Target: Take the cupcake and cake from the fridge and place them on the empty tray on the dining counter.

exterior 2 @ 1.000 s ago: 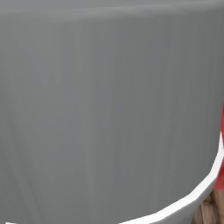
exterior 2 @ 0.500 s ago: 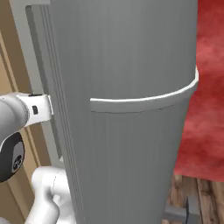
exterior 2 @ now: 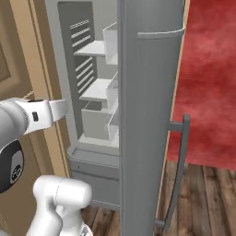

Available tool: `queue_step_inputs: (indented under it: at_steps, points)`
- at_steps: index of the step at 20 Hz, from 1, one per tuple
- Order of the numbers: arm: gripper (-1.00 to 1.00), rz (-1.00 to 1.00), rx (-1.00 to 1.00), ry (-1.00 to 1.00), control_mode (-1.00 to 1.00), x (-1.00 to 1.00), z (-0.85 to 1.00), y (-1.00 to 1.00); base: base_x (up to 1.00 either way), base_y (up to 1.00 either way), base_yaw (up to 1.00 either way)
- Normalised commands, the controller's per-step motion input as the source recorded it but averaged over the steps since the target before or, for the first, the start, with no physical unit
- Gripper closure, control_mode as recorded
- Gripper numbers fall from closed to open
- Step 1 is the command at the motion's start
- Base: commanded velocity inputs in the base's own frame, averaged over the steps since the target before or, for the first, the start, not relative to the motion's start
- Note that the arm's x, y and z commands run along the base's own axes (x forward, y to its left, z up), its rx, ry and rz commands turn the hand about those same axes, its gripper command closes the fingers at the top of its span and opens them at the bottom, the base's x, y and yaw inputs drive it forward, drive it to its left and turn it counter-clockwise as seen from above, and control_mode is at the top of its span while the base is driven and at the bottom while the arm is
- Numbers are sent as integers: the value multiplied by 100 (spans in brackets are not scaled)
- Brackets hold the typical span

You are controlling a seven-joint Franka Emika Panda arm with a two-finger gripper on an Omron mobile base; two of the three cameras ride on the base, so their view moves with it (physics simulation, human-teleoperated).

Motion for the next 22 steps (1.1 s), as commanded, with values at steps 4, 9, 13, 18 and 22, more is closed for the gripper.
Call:
queue_step_inputs:
  at_steps: [4, 9, 13, 18, 22]
  points:
    - [100, 0, 0, 0, 100, 0, 0, 0, -84, -32, 0]
    - [100, 0, 0, 0, 100, 0, 0, 0, -77, -39, -6]
    - [100, 0, 0, 0, 100, 0, 0, 0, -72, -35, -10]
    - [100, 0, 0, 0, 100, 0, 0, 0, -79, -39, -19]
    - [100, 0, 0, 0, 100, 0, 0, 0, -74, -38, -28]
